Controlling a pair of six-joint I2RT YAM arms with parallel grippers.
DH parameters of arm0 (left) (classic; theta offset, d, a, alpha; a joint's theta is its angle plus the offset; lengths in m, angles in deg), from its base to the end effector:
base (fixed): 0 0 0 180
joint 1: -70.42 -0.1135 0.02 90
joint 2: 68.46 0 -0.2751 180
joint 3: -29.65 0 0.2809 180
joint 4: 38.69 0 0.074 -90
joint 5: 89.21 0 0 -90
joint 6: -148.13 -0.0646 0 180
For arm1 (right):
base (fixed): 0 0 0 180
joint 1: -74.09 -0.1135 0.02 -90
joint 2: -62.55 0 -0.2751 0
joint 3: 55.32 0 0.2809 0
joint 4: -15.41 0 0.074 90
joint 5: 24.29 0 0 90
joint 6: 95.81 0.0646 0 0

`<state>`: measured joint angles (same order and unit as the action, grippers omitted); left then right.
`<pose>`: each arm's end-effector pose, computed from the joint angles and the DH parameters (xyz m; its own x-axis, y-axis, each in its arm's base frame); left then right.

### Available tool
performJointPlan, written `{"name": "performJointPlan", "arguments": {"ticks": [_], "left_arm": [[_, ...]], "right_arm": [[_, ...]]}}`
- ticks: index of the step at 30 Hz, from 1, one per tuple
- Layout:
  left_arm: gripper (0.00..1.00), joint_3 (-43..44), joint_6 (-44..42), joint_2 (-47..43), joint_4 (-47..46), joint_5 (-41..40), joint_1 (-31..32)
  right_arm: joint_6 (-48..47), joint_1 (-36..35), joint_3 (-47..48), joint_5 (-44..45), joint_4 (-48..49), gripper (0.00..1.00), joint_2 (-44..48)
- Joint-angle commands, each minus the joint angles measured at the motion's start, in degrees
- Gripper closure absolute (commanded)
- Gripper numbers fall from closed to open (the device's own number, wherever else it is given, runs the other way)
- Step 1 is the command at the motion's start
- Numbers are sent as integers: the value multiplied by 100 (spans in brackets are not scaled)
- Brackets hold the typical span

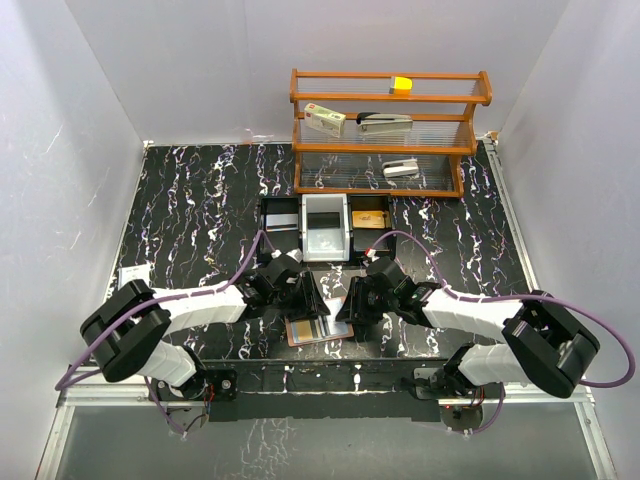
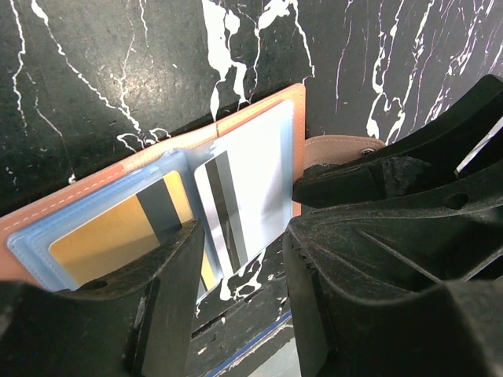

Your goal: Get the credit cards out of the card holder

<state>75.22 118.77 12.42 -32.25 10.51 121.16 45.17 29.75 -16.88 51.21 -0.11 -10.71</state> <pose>0.1867 -0.2456 0.1311 -0.9412 -0.2059 -0.2678 0.0460 0.7074 -0.7054 0.1736 0.1922 0.1114 -0.9612 0.1124 -0.2521 -0.0702 0.7837 0.6172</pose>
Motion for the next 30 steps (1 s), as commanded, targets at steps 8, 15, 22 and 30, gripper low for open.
{"name": "performJointPlan", "arguments": {"ticks": [8,15,22,30], "left_arm": [[64,-342,105,40,-735,437,-158],[74,-741,409,-64,-1486,581,-281],[78,-805,421,-177,-1492,567,-335],[79,-822,443,-152,-1495,581,-342]], "right_arm": [[-1,20,180,-66,70,67,-40],[-38,22,202,-184,34,67,-27],[-181,15,683,-58,-374,67,101],[-177,20,886,75,-429,67,-124]]}}
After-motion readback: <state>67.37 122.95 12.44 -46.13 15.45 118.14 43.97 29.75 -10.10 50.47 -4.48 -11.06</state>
